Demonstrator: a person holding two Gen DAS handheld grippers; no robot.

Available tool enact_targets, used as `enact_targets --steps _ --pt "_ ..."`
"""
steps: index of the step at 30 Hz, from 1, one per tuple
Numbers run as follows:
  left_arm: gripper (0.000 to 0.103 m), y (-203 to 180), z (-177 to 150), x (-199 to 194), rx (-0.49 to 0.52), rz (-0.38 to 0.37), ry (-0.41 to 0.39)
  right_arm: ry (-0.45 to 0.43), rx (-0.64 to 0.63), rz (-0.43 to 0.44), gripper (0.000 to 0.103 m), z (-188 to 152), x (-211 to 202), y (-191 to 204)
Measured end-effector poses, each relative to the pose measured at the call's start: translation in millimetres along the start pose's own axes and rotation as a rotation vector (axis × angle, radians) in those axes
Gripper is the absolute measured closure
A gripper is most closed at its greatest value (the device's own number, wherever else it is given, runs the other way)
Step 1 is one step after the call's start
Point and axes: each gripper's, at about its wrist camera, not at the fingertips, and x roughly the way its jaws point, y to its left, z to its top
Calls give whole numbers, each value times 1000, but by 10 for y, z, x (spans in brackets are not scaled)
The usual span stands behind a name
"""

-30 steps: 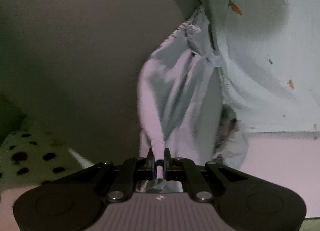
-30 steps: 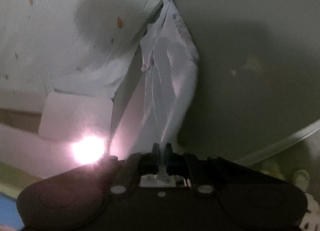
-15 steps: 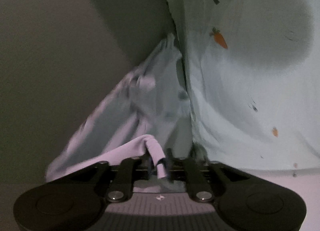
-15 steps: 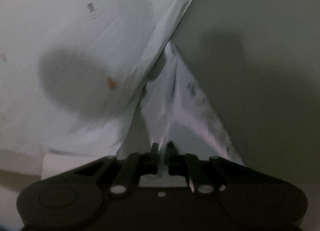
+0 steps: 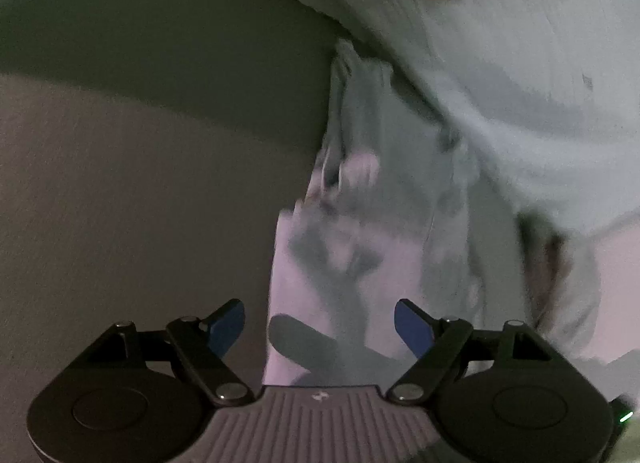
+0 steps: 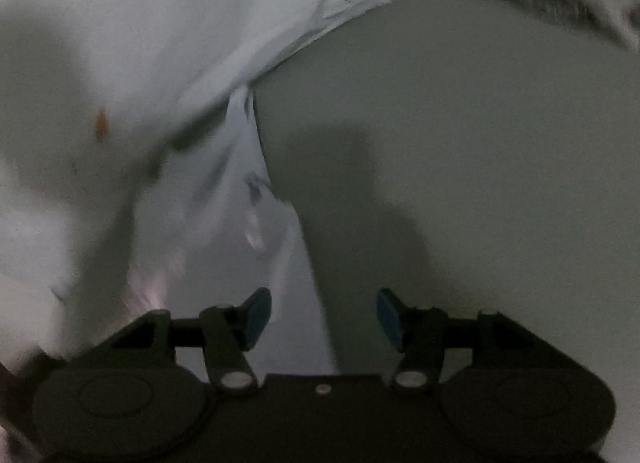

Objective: Fold clothes
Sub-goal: 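Fold the hem over onto the collar and release with both grippers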

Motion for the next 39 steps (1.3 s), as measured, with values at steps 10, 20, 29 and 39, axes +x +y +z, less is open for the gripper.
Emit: enact_targets --steps 10,20,29,39 --pt "19 -84 -354 18 64 48 24 -82 -894 -153 5 -893 -131 841" --pt "17 -119 -507 -64 35 61 34 -79 -1198 -258 5 -1265 -23 966" --pt "12 -70 -632 -87 -82 -12 45 -206 -1499 -333 4 -1674 20 1076" --pt "8 256 -806 -258 -344 -246 95 -255 -1438 -349 4 -1486 36 1223"
